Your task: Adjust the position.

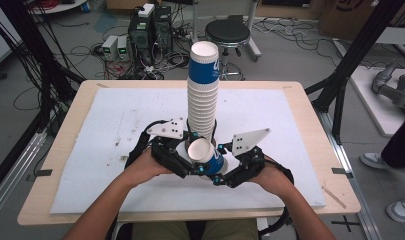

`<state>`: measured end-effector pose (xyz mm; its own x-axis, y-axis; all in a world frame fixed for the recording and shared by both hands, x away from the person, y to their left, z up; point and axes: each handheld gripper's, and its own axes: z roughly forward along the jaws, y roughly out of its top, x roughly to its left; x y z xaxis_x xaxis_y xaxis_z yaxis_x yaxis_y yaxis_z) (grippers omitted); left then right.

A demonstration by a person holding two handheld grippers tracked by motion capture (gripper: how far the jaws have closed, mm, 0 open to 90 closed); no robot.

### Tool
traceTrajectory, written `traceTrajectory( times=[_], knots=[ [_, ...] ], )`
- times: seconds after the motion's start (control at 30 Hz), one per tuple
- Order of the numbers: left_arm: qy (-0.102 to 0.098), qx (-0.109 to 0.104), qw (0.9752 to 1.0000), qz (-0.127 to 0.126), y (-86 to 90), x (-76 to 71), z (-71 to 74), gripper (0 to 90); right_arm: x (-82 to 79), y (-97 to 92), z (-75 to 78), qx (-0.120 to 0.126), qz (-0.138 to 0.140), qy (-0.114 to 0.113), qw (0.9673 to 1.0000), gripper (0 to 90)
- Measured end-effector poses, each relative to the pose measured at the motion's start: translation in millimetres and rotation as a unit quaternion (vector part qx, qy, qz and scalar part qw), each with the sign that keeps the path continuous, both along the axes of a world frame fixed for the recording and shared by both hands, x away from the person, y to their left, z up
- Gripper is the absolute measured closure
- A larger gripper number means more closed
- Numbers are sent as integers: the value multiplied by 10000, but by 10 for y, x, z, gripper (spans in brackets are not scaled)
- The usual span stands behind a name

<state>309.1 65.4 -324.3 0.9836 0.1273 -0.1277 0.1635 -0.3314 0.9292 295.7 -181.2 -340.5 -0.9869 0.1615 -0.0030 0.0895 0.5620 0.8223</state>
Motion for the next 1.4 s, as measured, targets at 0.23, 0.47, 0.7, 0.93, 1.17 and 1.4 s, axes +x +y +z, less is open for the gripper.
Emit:
traceTrajectory(
  times=[0.23,0.47,0.7,0.93,1.17,1.4],
  knots=[
    [36,15,9996,-276,11,6,-6,278,-5,32,-26,-133,77,-29,9999,256],
    [93,-113,9996,-236,49,16,-27,280,-14,-3,-87,212,63,-42,9997,196],
    [104,-554,9984,34,148,54,-98,280,8,-153,-141,946,-283,-142,9950,137],
    [49,-1002,9948,160,212,71,-183,280,13,-281,-187,1490,-501,-48,9876,135],
    [-9,-1390,9902,103,209,49,-212,280,1,-249,-257,1856,-451,-22,9816,132],
    [42,-1561,9877,-54,159,33,-218,280,23,-182,-341,2194,-304,280,9748,128]
  ],
)
